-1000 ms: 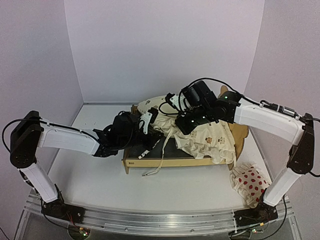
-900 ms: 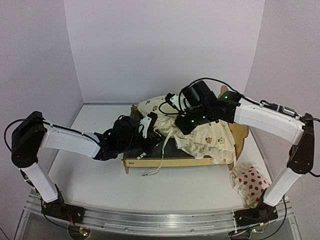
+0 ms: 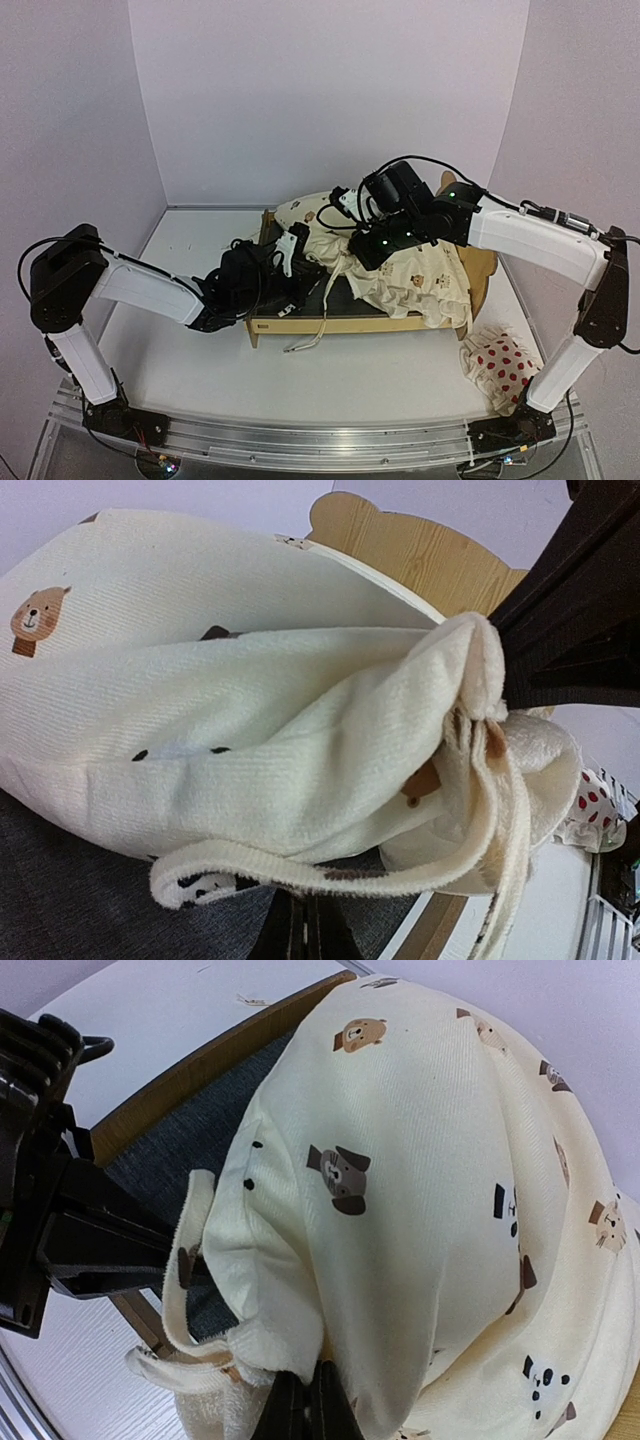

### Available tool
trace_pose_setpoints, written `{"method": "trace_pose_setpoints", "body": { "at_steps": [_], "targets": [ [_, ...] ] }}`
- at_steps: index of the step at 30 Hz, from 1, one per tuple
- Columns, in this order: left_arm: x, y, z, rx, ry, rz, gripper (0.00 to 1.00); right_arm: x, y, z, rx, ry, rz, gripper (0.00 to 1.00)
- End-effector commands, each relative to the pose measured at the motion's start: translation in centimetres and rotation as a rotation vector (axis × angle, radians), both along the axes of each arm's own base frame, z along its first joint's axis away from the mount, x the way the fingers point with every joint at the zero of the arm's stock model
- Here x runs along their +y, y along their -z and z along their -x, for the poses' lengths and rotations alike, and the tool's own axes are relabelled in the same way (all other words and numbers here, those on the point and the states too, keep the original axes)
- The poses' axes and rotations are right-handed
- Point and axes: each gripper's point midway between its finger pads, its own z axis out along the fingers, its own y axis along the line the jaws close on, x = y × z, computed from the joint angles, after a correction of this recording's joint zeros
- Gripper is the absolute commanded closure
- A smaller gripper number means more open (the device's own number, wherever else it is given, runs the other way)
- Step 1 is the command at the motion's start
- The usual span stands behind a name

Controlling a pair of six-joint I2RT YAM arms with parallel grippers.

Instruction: Set up the pet bed

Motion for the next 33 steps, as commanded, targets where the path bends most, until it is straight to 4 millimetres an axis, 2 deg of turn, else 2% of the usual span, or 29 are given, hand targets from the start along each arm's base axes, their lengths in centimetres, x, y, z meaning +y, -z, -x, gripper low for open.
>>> {"method": "trace_pose_setpoints", "body": {
  "at_steps": [1,10,13,19,26,33],
  "targets": [
    [-0.1,-2.3,-0.6,-0.115,-0.022,0.051,1.00,-0.3,-0.1,-0.6,0.000,0.028,-0.005,1.00],
    [-0.6,-2.5,-1.1,-0.146,-0.025,0.048,1.00,-0.3,0.1,-0.5,0.009,0.028,-0.007,1.00],
    [0.0,-2.2,-0.9,-0.152,-0.033,0.056,1.00,-0.3,0.5,-0.4,0.017,0.028,-0.004,1.00],
    [0.0,-3.2,-1.4,-0.182,-0.034,0.051,1.00,-0.3,0.8,-0.5,0.018,0.031,0.003,1.00],
    [0.8,-1.3,-0.5,-0.091,-0.030,0.044,1.00,-0.7,0.7,-0.5,0.012,0.037,0.009,1.00],
    [2.2,-0.4,0.8,0.012,-0.036,0.044,1.00,-0.5,0.9,-0.6,0.018,0.040,0.009,1.00]
  ]
}}
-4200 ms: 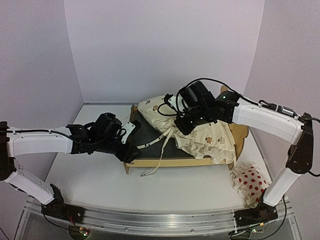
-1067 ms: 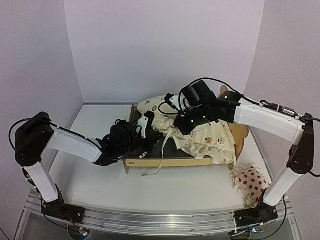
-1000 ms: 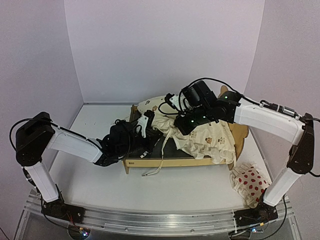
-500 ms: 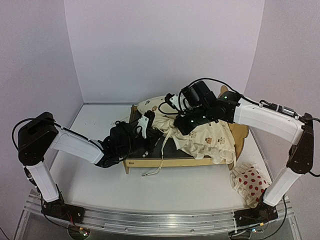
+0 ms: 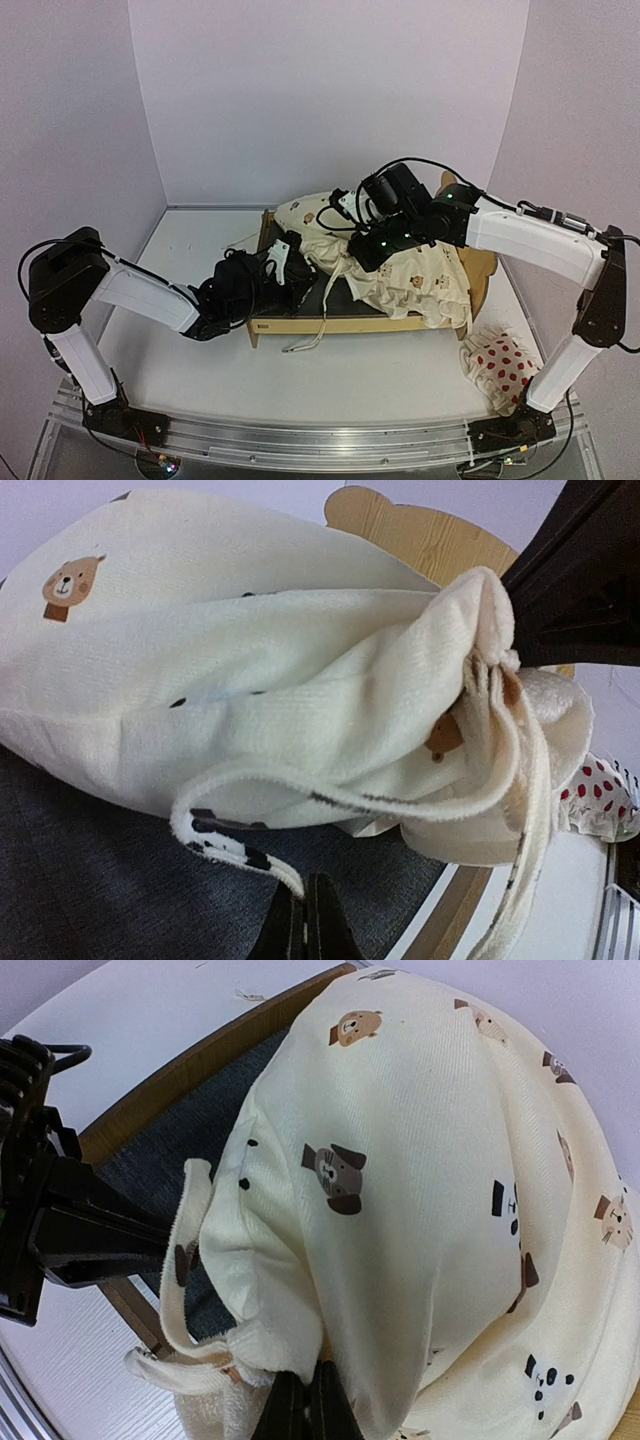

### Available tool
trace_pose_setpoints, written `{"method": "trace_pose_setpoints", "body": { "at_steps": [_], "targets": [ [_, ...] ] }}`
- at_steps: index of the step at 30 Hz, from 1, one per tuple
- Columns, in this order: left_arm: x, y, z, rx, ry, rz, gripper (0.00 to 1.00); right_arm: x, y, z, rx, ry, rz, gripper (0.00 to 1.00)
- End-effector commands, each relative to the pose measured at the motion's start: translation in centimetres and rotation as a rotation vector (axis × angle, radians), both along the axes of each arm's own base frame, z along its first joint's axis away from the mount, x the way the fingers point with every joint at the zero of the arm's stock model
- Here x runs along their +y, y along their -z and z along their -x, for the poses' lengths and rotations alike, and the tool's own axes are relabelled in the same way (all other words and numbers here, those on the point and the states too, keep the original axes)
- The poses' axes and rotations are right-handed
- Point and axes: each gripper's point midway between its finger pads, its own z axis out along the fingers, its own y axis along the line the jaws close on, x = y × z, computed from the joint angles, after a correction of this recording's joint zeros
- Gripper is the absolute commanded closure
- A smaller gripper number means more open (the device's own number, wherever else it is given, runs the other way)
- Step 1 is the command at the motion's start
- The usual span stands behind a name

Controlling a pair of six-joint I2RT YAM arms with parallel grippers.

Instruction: Set up the pet bed

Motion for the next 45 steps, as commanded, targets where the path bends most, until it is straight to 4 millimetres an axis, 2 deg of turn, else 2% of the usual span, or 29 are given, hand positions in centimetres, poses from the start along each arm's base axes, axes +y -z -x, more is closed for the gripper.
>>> {"method": "trace_pose_setpoints", "body": {
  "at_steps": [1,15,21,24,26,28,33,38,45],
  "targets": [
    [0.9,-1.7,0.9,0.044,-0.006,0.056,1.00,-0.5,0.4,-0.5,0.007,0.030,0.007,1.00],
    [3.5,3.6,1.7,0.208,-0.089,0.003,1.00,1.4,1.6,0.3,0.096,-0.009,-0.043,1.00],
    [4.7,4.9,1.9,0.277,-0.143,-0.008,0.93,2.3,2.1,0.1,0.126,-0.019,-0.060,1.00],
    [5.0,5.4,2.4,0.313,-0.152,-0.017,0.79,2.5,2.6,0.0,0.135,-0.017,-0.055,1.00],
    [5.3,5.4,3.0,0.325,-0.157,-0.032,0.63,2.5,2.8,0.1,0.138,-0.018,-0.051,1.00],
    [5.5,5.0,3.6,0.331,-0.161,-0.049,0.52,2.5,2.8,0.1,0.140,-0.020,-0.054,1.00],
    [6.5,2.7,5.0,0.338,-0.177,-0.074,0.37,2.8,1.8,0.4,0.138,-0.036,-0.080,1.00],
    [8.8,1.6,6.2,0.370,-0.224,-0.121,0.39,3.4,2.4,1.1,0.197,-0.039,-0.114,1.00],
    [12.4,3.5,8.6,0.474,-0.284,-0.201,0.45,3.0,5.2,1.9,0.266,-0.031,-0.074,1.00]
  ]
}}
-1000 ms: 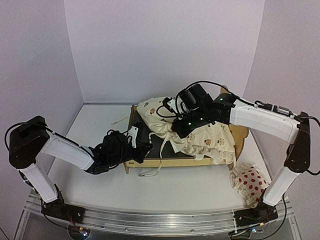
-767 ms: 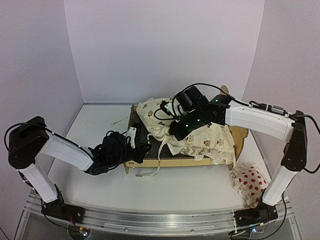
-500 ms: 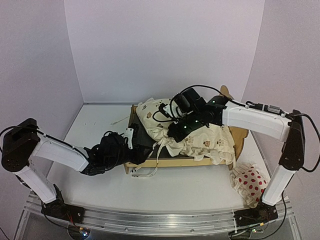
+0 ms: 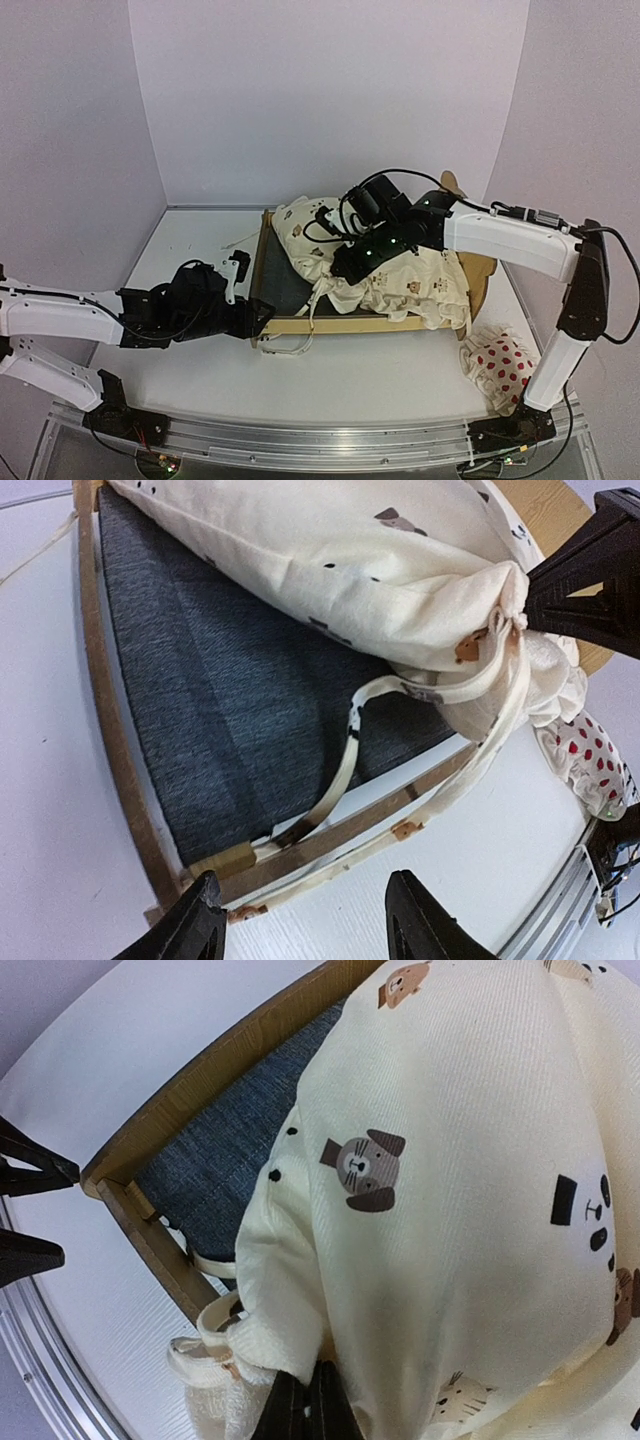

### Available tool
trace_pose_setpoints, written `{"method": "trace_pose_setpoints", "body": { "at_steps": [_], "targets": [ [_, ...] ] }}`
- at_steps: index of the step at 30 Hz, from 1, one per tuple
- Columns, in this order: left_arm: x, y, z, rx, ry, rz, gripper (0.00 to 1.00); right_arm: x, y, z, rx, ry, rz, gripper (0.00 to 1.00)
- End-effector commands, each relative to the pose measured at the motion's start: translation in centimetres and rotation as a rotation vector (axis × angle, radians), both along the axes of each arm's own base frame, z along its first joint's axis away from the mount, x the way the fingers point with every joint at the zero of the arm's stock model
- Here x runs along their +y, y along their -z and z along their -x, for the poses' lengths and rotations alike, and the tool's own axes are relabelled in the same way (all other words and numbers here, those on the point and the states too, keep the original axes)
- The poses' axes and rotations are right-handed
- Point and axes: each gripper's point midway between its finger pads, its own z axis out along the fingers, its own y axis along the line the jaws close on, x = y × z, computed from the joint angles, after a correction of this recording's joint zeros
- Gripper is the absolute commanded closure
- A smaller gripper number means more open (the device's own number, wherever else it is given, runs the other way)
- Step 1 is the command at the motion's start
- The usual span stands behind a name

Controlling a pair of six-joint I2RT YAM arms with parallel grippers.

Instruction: Set up the pet bed

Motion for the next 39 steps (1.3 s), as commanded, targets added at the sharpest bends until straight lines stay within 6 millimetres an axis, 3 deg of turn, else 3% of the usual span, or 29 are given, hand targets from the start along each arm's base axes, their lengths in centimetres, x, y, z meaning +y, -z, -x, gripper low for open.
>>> {"method": "trace_pose_setpoints", "body": {
  "at_steps": [1,7,12,16,19,23,28,34,39],
  "targets": [
    [2.9,2.2,1.5,0.095,-0.063,-0.088,0.46,-0.4,1.9,0.3,0.062,0.017,0.022,1.00],
    [4.5,4.2,1.1,0.123,-0.148,-0.151,0.46,-1.4,3.7,1.1,0.102,0.035,0.056,1.00],
    [5.0,5.8,-0.1,0.112,-0.217,-0.244,0.52,-1.8,3.7,1.5,0.113,0.043,0.055,1.00],
    [4.2,6.2,-1.0,0.085,-0.232,-0.264,0.65,-1.9,4.0,1.5,0.119,0.048,0.057,1.00],
    [4.0,5.7,-2.0,0.048,-0.257,-0.272,0.78,-1.8,4.2,1.4,0.123,0.050,0.061,1.00],
    [4.2,5.0,-3.1,0.000,-0.295,-0.312,0.88,-1.6,4.1,1.3,0.120,0.049,0.058,1.00],
    [5.6,4.9,-5.3,-0.009,-0.342,-0.338,0.89,-1.1,4.0,0.9,0.115,0.045,0.055,1.00],
    [7.7,5.7,-9.3,0.003,-0.360,-0.305,0.89,-0.2,4.1,0.1,0.112,0.046,0.051,1.00],
    [7.5,4.6,-11.8,-0.043,-0.359,-0.326,0.87,0.7,3.7,-1.7,0.069,0.077,0.057,1.00]
  ]
}}
